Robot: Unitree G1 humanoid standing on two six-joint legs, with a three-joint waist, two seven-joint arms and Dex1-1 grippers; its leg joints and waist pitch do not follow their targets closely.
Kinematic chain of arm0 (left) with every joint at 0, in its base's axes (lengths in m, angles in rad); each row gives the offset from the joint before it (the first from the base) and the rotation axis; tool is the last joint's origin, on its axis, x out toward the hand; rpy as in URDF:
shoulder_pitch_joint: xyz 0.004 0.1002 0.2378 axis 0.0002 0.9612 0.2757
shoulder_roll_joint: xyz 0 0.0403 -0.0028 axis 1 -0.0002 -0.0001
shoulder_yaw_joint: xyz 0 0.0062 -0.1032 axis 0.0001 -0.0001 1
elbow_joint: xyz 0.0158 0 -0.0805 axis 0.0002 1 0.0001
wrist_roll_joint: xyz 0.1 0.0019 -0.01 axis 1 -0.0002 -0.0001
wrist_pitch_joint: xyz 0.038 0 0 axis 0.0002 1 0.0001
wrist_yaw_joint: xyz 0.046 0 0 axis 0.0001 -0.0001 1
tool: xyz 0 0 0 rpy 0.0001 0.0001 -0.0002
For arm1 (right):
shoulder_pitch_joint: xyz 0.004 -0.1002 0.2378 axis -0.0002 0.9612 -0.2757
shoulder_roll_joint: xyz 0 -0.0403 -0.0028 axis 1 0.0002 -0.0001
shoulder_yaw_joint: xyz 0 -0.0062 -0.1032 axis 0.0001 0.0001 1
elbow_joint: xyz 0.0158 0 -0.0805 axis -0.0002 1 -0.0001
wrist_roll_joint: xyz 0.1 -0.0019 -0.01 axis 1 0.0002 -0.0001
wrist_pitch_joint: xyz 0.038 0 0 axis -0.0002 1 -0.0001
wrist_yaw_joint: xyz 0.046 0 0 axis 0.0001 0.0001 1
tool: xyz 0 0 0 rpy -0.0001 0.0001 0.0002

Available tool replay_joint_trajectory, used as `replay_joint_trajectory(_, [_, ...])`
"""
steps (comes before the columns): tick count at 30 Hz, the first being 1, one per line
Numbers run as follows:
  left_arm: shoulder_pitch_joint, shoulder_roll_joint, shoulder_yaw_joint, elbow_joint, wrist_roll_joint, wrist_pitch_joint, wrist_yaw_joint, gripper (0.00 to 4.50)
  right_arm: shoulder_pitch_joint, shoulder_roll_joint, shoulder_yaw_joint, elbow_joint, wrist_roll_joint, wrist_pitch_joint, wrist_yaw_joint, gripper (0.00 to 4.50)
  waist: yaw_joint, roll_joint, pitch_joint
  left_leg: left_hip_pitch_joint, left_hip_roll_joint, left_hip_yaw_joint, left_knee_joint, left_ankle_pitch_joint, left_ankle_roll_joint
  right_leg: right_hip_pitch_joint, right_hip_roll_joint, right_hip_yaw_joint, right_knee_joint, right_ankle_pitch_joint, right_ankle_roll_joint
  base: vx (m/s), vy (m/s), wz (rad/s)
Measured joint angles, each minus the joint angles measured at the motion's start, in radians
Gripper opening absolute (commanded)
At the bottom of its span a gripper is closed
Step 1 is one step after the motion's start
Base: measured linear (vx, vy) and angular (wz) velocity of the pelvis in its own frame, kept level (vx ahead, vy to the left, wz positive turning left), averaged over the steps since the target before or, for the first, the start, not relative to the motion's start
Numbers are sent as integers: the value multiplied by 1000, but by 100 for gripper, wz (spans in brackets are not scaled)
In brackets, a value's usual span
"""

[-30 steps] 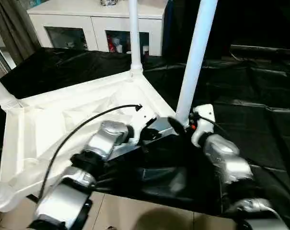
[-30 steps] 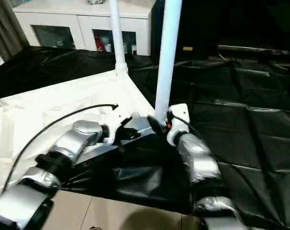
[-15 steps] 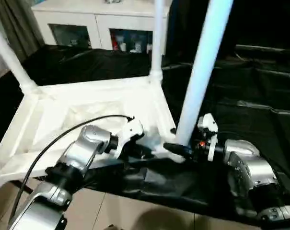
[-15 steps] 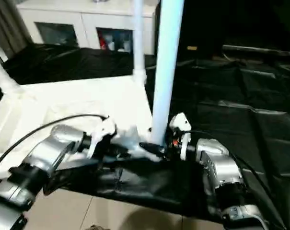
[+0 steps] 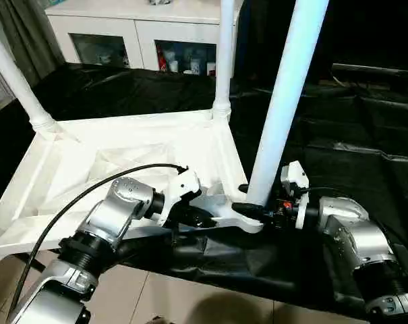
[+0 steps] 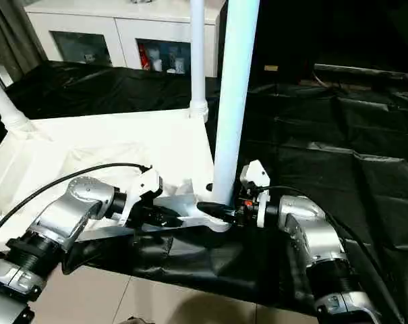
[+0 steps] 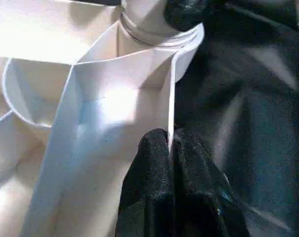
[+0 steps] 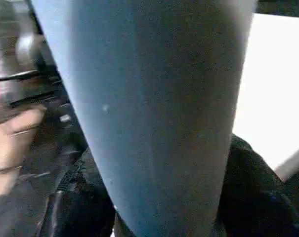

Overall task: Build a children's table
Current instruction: Rotate leg to tighten

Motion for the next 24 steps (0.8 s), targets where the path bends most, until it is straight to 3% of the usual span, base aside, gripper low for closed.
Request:
replay_joint_trajectory(6, [-78,-125,29,149,47,-10,244,0,-60,133,-64,127,-94,-77,-433,211,-26,-3,-1,7,-2,0,0,0,0,5,0,1,-1,-1,3,0,0,0])
replay_joint_trajectory(13, [-146,-202,51,285,68,-36,370,0,-135,227,-105,231,-152,-96,-705,202,-41,-3,-1,16,-3,-2,-5,0,0,16,0,0,-10,-2,4,0,0,0])
replay_joint_trajectory(15, [-150,-205,54,299,74,-50,373,0,-141,230,-105,249,-164,-117,-707,202,-43,-2,-2,17,-4,-2,-9,0,0,19,0,-1,-17,-2,4,0,0,0])
replay_joint_trajectory(16, [-150,-204,54,300,74,-53,372,0,-143,230,-105,254,-168,-124,-705,256,-43,-2,-2,17,-4,-2,-9,0,0,19,0,0,-18,-2,4,0,0,0])
replay_joint_trajectory(17, [-150,-203,54,301,74,-54,369,0,-145,230,-105,259,-169,-128,-699,269,-44,-2,-2,17,-5,-2,-9,0,0,19,0,1,-18,-2,4,0,0,0])
replay_joint_trajectory(20, [-150,-191,54,301,73,-60,351,0,-151,224,-105,266,-158,-128,-640,275,-45,-3,-1,17,-6,-2,-9,0,0,19,-1,1,-17,-2,3,0,0,0])
replay_joint_trajectory(21, [-150,-184,54,301,73,-64,336,0,-151,211,-105,266,-149,-126,-598,305,-45,-3,-1,17,-6,-2,-10,0,0,19,-1,1,-17,-2,3,0,0,0])
replay_joint_trajectory(24, [-144,-156,50,293,73,-83,277,0,-147,167,-98,253,-115,-102,-447,305,-45,-3,-1,17,-5,-2,-12,0,0,18,0,1,-15,-1,3,0,0,0])
